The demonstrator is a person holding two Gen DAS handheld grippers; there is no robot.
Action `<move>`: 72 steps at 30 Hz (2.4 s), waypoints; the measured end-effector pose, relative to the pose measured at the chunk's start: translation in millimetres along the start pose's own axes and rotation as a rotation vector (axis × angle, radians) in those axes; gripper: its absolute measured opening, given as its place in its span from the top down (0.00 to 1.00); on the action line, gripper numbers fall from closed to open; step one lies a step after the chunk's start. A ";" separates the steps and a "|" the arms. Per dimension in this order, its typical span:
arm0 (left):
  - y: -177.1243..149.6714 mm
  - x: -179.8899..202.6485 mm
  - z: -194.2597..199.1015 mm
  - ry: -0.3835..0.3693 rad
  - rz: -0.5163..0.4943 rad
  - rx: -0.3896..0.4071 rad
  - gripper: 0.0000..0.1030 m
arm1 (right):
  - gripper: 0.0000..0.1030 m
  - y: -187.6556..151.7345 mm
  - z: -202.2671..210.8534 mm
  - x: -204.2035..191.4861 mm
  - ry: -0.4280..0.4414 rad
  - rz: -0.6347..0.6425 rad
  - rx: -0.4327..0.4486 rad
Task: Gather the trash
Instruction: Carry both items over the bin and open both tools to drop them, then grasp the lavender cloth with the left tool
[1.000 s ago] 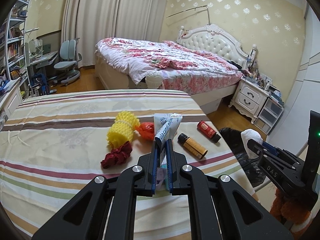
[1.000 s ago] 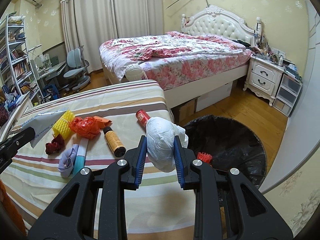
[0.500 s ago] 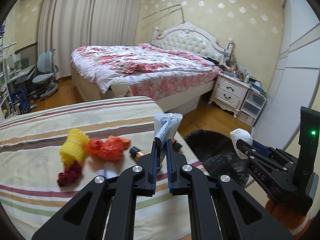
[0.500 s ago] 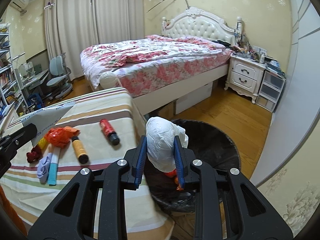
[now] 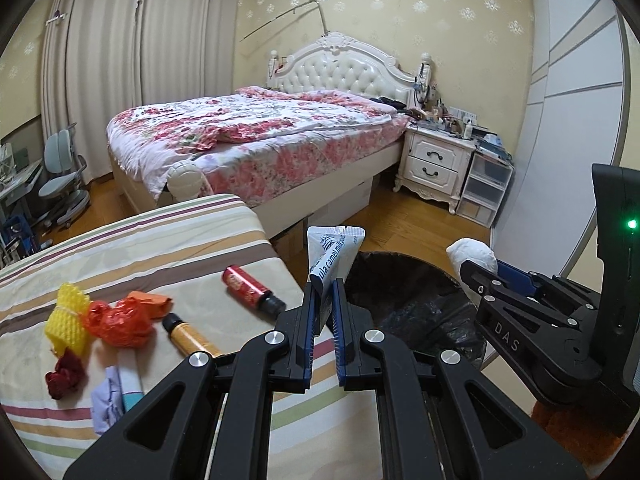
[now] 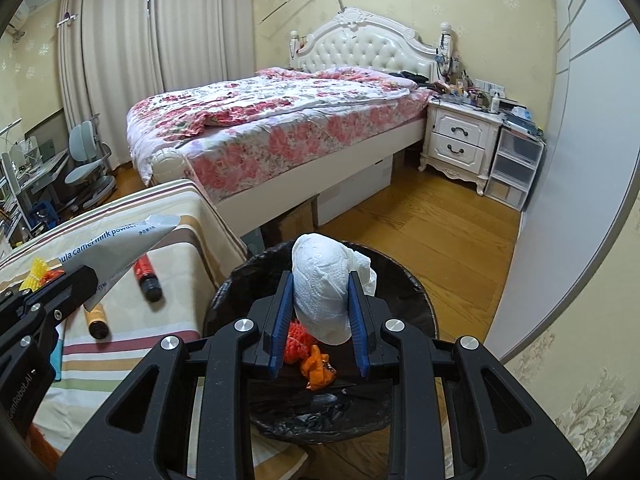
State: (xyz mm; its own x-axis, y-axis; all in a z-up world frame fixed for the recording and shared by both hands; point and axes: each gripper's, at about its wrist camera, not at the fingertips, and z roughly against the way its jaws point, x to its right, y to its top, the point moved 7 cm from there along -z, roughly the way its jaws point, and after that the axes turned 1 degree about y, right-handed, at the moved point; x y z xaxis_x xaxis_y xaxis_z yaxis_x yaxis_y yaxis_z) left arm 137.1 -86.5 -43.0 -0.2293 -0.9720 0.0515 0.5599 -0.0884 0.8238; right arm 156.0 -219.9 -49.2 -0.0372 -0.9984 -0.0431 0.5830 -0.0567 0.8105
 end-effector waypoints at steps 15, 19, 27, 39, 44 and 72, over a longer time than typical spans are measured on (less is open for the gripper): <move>-0.1 22.8 -52.4 0.001 -0.027 -0.064 0.91 | 0.73 -3.3 -40.6 24.1 -0.012 -0.040 -0.052; -3.5 28.6 -58.9 -0.007 -0.047 -0.080 0.78 | 0.63 -4.0 -45.7 28.8 -0.021 -0.047 -0.057; -5.6 22.2 -54.6 0.003 -0.017 -0.084 0.50 | 0.56 -7.6 -43.0 37.6 -0.050 -0.065 -0.051; -13.0 -9.5 -20.4 0.053 0.031 -0.082 0.46 | 0.46 -11.3 -20.6 16.7 -0.016 -0.054 -0.041; -24.1 -33.7 -3.1 0.093 0.064 -0.092 0.46 | 0.46 -18.4 -12.1 -7.6 0.021 -0.030 -0.054; -91.6 -165.1 41.6 0.264 0.230 -0.203 0.46 | 0.46 -56.2 9.4 -131.2 0.201 0.138 -0.123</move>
State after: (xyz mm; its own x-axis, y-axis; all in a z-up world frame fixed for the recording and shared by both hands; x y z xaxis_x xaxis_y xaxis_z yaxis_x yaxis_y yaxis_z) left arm 90.6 91.1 -103.5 0.1180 -0.9916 0.0525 0.7244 0.1221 0.6784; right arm 120.5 -85.6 -83.6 0.2037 -0.9770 -0.0624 0.6662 0.0916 0.7401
